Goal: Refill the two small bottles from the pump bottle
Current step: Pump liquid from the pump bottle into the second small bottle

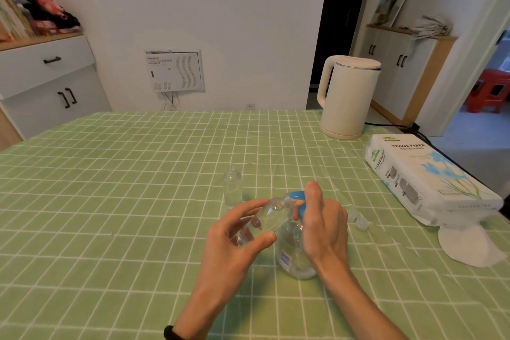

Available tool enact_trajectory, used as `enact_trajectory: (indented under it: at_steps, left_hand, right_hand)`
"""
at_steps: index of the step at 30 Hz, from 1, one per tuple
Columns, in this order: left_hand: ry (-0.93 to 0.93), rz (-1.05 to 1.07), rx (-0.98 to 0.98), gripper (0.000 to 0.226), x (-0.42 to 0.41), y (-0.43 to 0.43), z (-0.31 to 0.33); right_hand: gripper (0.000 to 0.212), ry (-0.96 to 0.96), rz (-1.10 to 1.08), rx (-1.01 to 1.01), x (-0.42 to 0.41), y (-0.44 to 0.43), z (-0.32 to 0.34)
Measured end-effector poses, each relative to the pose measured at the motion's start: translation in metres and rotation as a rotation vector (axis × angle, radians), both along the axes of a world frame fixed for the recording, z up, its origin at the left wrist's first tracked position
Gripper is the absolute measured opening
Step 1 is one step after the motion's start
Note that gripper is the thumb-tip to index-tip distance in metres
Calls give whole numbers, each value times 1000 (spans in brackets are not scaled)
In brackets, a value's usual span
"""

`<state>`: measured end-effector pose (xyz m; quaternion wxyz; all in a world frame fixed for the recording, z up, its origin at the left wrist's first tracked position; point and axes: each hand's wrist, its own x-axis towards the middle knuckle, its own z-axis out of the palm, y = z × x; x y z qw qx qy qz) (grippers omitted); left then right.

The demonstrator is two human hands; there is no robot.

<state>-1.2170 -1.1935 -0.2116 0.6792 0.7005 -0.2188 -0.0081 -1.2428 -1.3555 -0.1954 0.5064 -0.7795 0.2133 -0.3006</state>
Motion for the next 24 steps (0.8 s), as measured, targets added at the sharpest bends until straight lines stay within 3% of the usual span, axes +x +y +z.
enact_trajectory:
  at_steps: [11,18,24]
  left_hand:
    - [5,-15,-9,49,-1,0,0]
    - [10,-4,2,49,-1,0,1]
    - [11,-3,2,50,-1,0,-1]
  right_hand:
    - [54,-40,42,-19,-1,1,4]
    - [71,-20,0,17,0,0,0]
    - [73,-26,4,23,-1,1,1]
